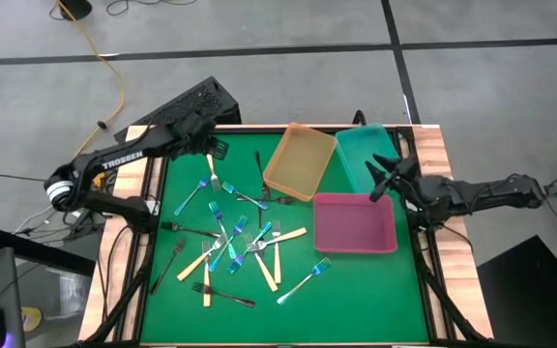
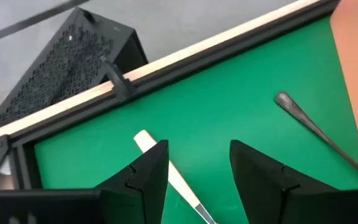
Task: Sort silverware by color (type)
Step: Put the orange fork into the orange bin
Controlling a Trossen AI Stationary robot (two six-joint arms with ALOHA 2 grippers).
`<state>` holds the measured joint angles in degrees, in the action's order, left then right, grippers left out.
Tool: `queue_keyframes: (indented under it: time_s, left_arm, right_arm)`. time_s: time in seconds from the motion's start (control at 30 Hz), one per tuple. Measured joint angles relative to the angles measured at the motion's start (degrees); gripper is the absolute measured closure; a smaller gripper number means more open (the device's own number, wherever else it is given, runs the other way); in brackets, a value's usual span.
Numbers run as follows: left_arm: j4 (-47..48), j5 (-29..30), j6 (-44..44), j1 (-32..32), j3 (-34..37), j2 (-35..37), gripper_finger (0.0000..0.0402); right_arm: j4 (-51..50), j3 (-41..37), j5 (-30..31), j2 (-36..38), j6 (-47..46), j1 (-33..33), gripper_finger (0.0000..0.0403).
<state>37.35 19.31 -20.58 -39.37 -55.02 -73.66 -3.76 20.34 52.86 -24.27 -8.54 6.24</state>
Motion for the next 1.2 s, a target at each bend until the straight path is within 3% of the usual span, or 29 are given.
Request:
queue_keyframes:
  time_s: [0.13, 0.3, 0.43, 0.67, 0.93, 1.07, 1.2]
  left_arm:
    - [0.69, -0.22, 0.74, -1.07, 0.0, -0.67, 0.0246]
    - [0.39, -0.46, 5.25, -0.24, 0.0, -0.16, 0.0246]
    - [0.23, -0.42, 7.82, 0.36, 0.0, -0.16, 0.0246]
    - [0.43, -0.42, 9.3, 1.5, 0.0, -0.17, 0.0246]
    - [-1.27, -0.46, 10.98, 4.83, 0.04, 2.71, 0.0246]
    - [-1.88, -0.55, 12.54, 7.15, 0.04, 7.45, 0.0246]
    - [-1.78, -0.53, 11.8, 8.78, 0.04, 12.83, 0.0246]
  right_arm:
    - [-3.75, 9.03, -3.88, -10.14, -0.04, -1.75, 0.0227]
    - [-6.46, 19.87, -20.2, -22.4, 0.92, -5.22, 0.0227]
    - [-7.95, 26.15, -32.87, -32.07, 7.38, -6.95, 0.0227]
    - [-9.1, 33.72, -47.21, -48.81, 12.93, -7.26, 0.0227]
    - [-19.17, 46.97, -49.95, -64.99, 20.59, -5.8, 0.0211]
    - [-24.57, 54.77, -51.19, -71.2, 23.06, -4.44, 0.0179]
    - [-32.64, 61.61, -56.12, -76.59, 23.4, -4.28, 0.0144]
